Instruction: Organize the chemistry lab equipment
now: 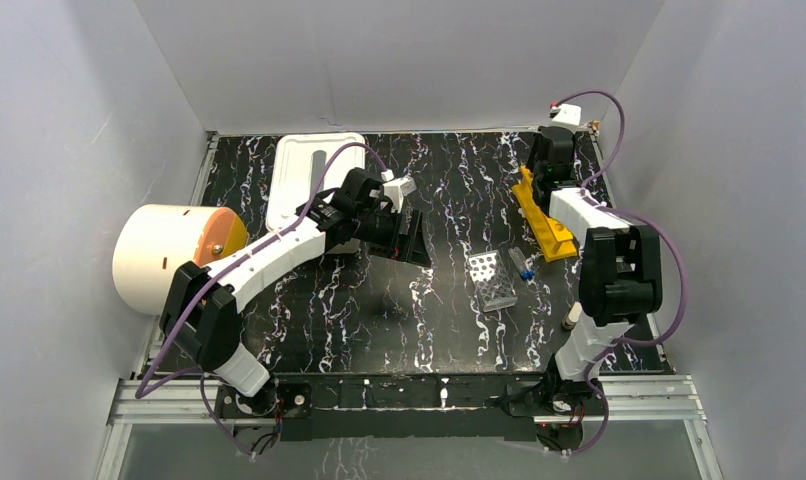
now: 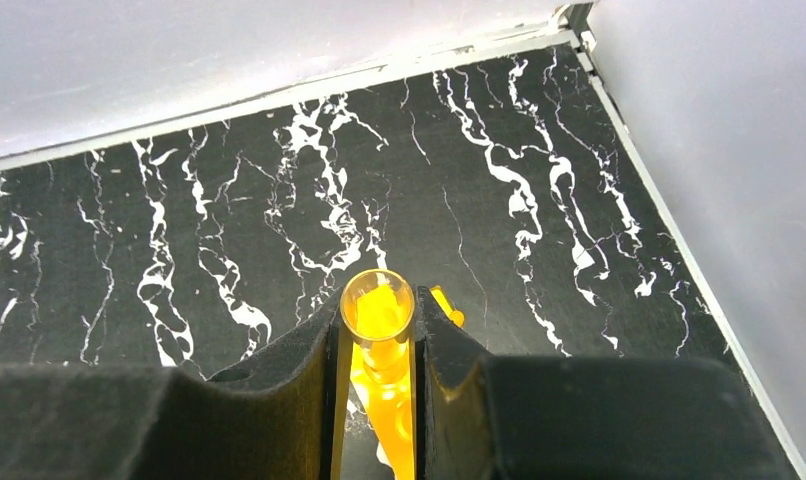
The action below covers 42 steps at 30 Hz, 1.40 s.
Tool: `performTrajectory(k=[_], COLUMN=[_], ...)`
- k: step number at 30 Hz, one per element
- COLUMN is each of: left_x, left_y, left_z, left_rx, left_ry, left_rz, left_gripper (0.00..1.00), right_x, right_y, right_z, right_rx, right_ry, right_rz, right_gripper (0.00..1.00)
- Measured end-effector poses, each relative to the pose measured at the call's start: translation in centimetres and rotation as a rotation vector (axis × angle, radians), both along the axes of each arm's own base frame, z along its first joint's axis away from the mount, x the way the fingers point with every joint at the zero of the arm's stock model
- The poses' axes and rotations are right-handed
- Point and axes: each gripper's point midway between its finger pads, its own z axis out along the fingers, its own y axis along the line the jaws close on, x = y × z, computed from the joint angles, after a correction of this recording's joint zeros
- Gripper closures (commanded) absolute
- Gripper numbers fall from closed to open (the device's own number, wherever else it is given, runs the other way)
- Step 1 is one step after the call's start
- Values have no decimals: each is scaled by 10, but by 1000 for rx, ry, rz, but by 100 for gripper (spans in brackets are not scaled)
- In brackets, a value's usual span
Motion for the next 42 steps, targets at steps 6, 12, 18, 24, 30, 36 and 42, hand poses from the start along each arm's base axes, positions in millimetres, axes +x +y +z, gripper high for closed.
performTrajectory(k=[6,12,18,24,30,36,42], left_x=[0,0,2,5,12,21,26], left_y=[0,0,1,4,8,17,23], left_z=[0,0,-1,-2,-2,-9,-11], left_rx=[1,2,9,28,59,120,149], left_ry=[-1,-1,-6,-16,-52,-86,-112], left_rz=[2,2,10,25,42,85,104], left_gripper=[16,15,12,10,2,2,2], right_x=[4,5,6,2,-27,-70,-127], right_y=[1,1,3,7,8,7,12], right_z=[-18,-18,-14,-2,32,72,61], right_rx=[-10,-15,-2,13,39,111,185], right_ry=[34,38,61,93,124,158,279], right_rz=[8,11,10,31,39,5,9], right_gripper=[81,59,31,14,15,34,35])
